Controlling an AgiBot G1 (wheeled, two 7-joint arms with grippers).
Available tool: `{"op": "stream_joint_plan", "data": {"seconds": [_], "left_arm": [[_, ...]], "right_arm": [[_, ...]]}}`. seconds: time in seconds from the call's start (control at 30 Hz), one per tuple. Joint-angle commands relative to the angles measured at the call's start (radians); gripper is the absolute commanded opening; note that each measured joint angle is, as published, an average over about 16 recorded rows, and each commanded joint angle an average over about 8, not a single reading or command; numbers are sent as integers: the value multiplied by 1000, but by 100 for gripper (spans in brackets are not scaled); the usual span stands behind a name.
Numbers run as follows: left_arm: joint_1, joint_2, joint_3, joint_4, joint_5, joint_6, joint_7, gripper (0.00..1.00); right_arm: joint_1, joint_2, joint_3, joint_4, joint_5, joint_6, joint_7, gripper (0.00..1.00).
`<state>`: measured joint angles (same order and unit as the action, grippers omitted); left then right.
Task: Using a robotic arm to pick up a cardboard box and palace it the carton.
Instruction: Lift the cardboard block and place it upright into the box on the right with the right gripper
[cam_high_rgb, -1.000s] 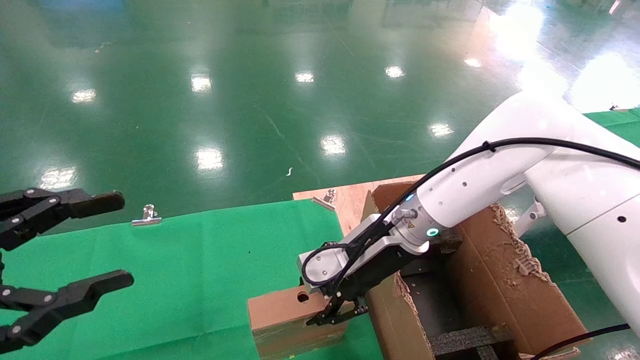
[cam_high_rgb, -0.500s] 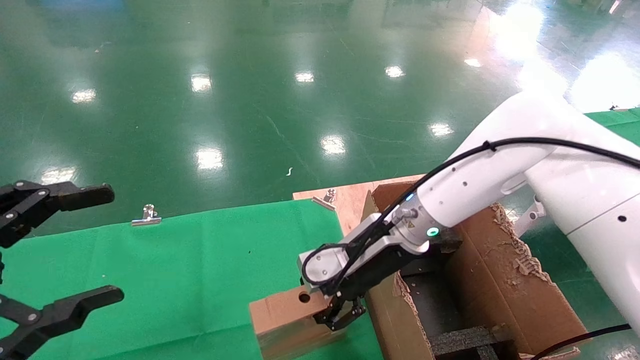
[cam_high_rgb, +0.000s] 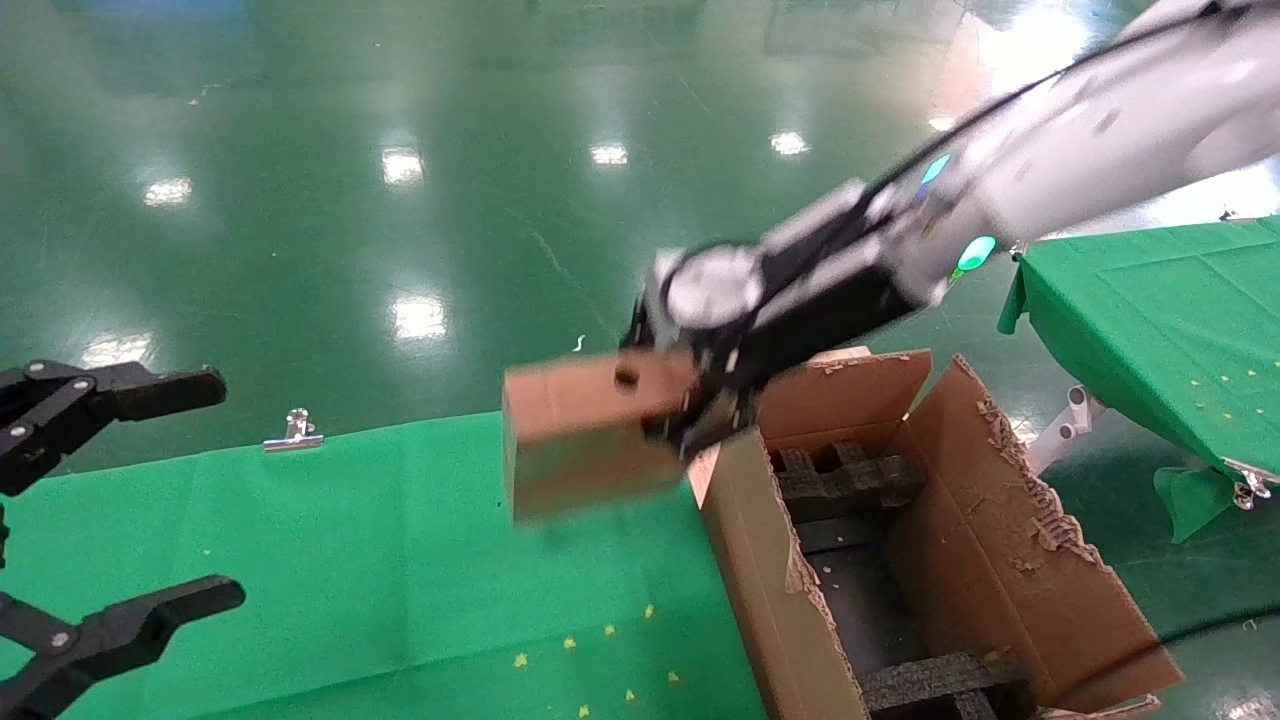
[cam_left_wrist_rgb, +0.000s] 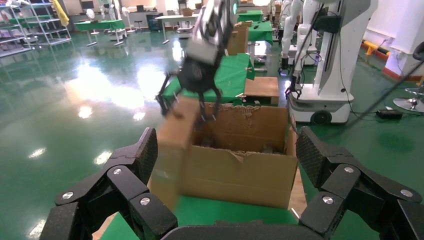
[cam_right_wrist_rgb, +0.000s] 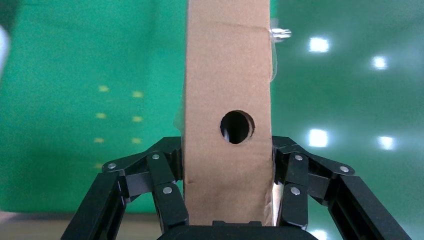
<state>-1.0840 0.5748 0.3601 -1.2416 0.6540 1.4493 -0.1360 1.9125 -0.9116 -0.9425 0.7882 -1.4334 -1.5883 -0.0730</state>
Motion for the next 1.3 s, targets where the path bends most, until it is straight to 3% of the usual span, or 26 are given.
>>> {"op": "stream_joint_plan", "data": {"seconds": [0.03,0.37,0.8,1.07,1.3], "left_arm": [[0,0,0,0,0,0,0,100],[0,0,0,0,0,0,0,100],[0,0,0,0,0,0,0,100],[0,0,0,0,0,0,0,100],[0,0,0,0,0,0,0,100]], "right_arm": [[54,8,-12,-25,14,-3,-17,0],[180,93,-106,-96,86,-1,-25,0],[292,343,-243,-57,19,6,42,0],[300,490,-300,25,-4,17,107,0],[274,540,-316,78,26,41,139,0]]}}
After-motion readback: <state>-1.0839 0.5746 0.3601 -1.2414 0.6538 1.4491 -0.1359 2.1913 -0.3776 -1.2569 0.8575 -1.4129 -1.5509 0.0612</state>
